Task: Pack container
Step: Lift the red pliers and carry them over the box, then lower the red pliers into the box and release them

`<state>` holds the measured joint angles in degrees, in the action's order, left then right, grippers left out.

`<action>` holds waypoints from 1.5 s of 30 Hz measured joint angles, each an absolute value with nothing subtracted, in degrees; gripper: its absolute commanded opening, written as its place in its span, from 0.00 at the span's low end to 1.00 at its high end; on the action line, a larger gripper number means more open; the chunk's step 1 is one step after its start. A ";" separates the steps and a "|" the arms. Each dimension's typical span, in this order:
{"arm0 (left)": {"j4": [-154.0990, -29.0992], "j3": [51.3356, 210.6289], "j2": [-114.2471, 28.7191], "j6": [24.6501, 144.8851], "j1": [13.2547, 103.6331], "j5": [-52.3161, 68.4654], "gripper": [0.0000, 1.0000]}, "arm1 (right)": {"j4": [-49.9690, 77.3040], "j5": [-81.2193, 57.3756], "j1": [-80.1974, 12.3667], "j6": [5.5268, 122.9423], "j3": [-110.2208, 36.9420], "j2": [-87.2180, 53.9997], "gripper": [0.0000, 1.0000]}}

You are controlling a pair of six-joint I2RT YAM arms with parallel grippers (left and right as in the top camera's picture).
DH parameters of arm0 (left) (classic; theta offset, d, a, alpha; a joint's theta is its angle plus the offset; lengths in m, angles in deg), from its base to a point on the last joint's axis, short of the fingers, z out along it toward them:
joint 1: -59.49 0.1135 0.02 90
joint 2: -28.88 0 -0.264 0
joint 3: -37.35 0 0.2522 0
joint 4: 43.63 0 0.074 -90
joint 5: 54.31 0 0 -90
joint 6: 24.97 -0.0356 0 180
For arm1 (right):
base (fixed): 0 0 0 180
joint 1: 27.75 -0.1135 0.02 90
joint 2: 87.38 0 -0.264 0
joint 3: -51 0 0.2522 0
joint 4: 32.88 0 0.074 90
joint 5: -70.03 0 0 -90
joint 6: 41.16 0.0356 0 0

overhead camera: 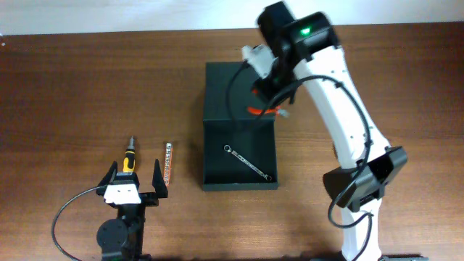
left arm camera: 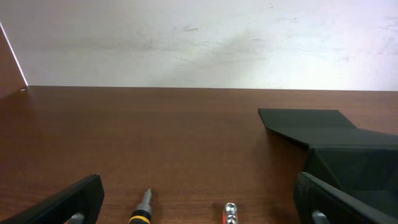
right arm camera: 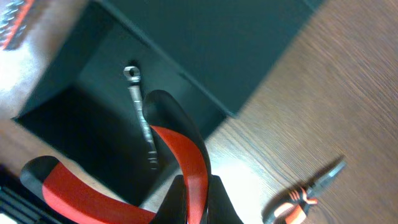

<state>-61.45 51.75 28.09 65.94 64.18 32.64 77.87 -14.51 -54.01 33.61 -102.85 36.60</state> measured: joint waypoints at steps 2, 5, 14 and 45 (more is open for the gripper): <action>-61.43 51.75 28.09 65.92 64.18 32.64 0.99 | 77.87 -14.56 -56.50 33.57 -102.85 36.60 0.04; -61.45 51.75 28.09 65.92 64.18 32.64 0.99 | 77.87 -14.53 -59.43 33.63 -102.85 36.60 0.04; -61.45 51.75 28.09 65.92 64.18 32.64 0.99 | 77.87 -14.53 -61.77 35.84 -102.85 36.60 0.04; -61.43 51.75 28.09 65.92 64.18 32.64 0.99 | 71.34 -14.53 -61.88 34.88 -89.92 34.66 0.04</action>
<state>-61.43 51.75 28.09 65.92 64.18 32.64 71.34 -14.53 -61.88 34.88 -89.92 34.66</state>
